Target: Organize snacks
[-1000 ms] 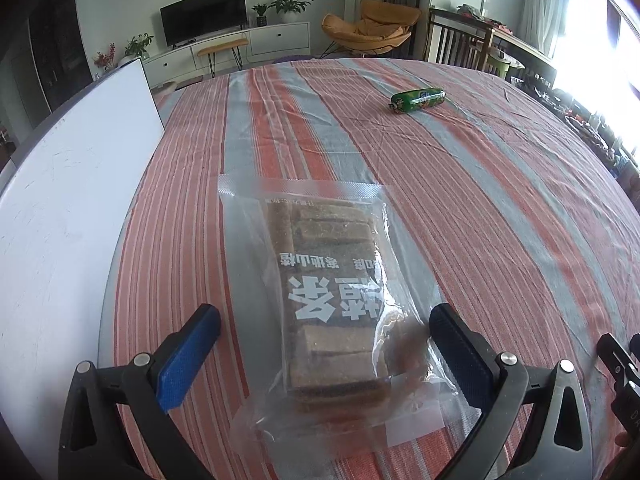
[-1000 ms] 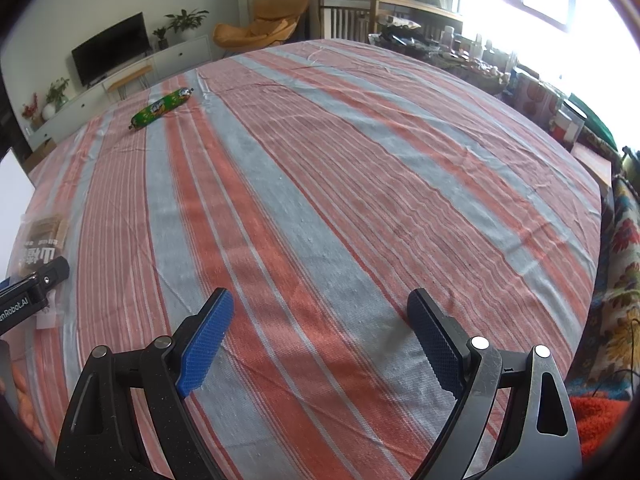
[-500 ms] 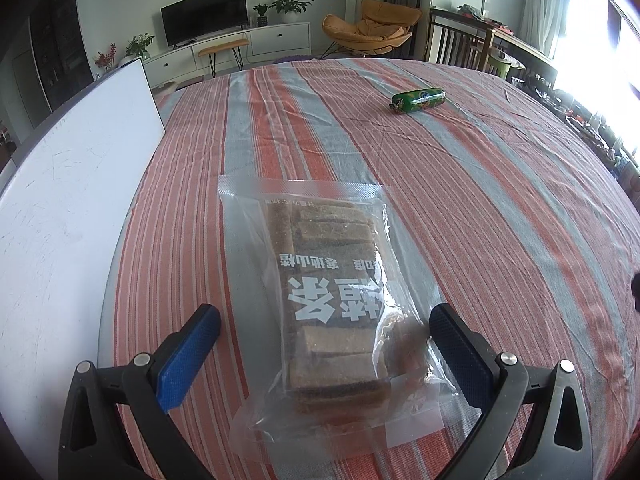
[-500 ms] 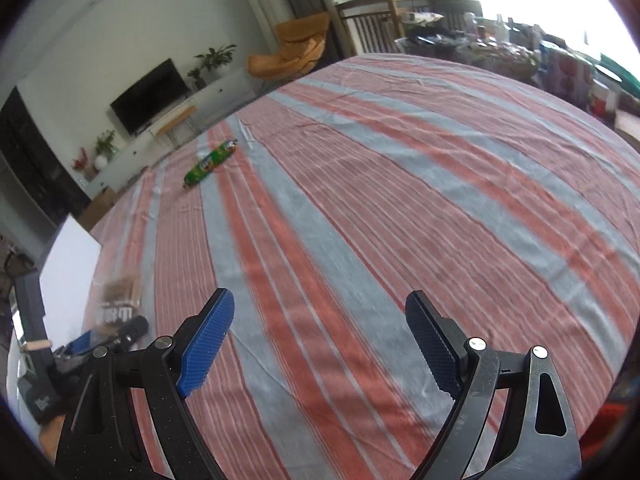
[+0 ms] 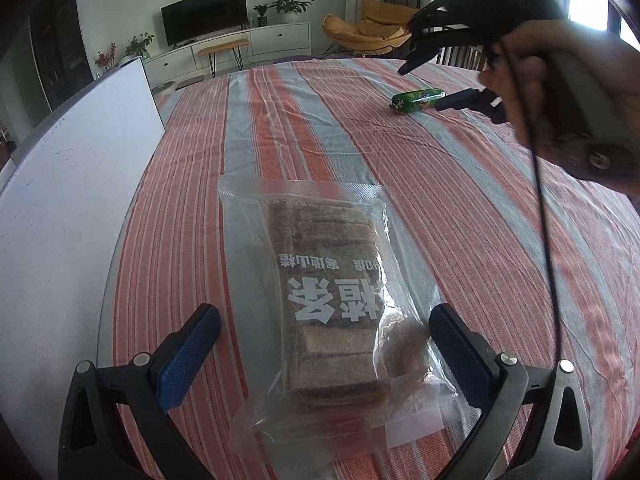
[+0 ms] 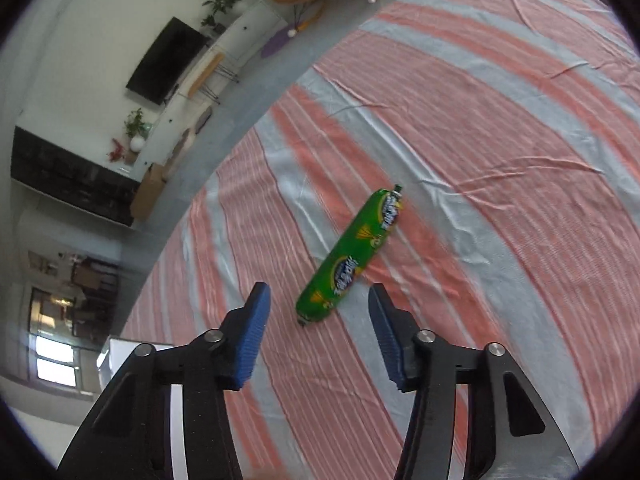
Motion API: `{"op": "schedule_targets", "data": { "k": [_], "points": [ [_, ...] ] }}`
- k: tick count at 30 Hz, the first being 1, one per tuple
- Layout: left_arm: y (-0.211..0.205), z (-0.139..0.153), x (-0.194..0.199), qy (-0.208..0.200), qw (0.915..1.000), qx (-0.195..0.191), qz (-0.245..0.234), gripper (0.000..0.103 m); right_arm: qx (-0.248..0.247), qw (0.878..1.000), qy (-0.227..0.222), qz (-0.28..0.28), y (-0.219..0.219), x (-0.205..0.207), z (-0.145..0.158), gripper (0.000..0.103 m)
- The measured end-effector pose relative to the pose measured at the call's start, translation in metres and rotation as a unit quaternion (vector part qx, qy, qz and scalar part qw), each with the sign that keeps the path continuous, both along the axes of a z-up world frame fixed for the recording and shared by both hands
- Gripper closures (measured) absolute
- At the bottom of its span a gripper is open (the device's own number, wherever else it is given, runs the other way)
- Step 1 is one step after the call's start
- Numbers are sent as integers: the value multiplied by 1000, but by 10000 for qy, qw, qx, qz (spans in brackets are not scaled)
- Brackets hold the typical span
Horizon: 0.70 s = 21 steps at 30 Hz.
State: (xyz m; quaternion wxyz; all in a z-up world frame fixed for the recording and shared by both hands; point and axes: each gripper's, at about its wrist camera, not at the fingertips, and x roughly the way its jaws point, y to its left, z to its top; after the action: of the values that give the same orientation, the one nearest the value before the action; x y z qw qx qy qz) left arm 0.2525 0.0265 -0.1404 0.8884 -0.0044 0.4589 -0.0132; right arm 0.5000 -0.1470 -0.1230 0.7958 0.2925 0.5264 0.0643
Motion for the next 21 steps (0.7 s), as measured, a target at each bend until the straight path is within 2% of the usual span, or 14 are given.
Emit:
{"op": "schedule_targets", "data": {
  "k": [1, 2, 3, 5, 8, 10, 13, 17, 21],
  "points": [
    [0, 0, 0, 0, 10000, -8, 0, 0, -147, 9998, -105, -48, 5, 3, -2, 49],
    [0, 0, 0, -2, 10000, -8, 1, 0, -462, 9988, -163, -22, 12, 6, -1, 55],
    [0, 0, 0, -1, 10000, -8, 1, 0, -848, 9960, -244, 111, 20, 7, 0, 70],
    [0, 1, 0, 0, 10000, -9, 2, 0, -1135, 9917, -298, 535, 30, 5, 0, 81],
    [0, 1, 0, 0, 10000, -6, 5, 0, -1961, 9734, -334, 1138, 37, -11, 5, 81],
    [0, 1, 1, 0, 10000, -6, 6, 0, -2287, 9630, -248, 1403, 32, -27, 7, 81],
    [0, 1, 1, 0, 10000, -3, 7, 0, -2277, 9603, -109, 1607, 9, -68, 13, 81],
    [0, 1, 0, -1, 10000, -4, 7, 0, -2215, 9588, -81, 1775, -19, -144, 17, 81],
    [0, 1, 0, -1, 10000, -3, 7, 0, -2101, 9639, -269, 1613, -37, -233, 19, 81]
  ]
}}
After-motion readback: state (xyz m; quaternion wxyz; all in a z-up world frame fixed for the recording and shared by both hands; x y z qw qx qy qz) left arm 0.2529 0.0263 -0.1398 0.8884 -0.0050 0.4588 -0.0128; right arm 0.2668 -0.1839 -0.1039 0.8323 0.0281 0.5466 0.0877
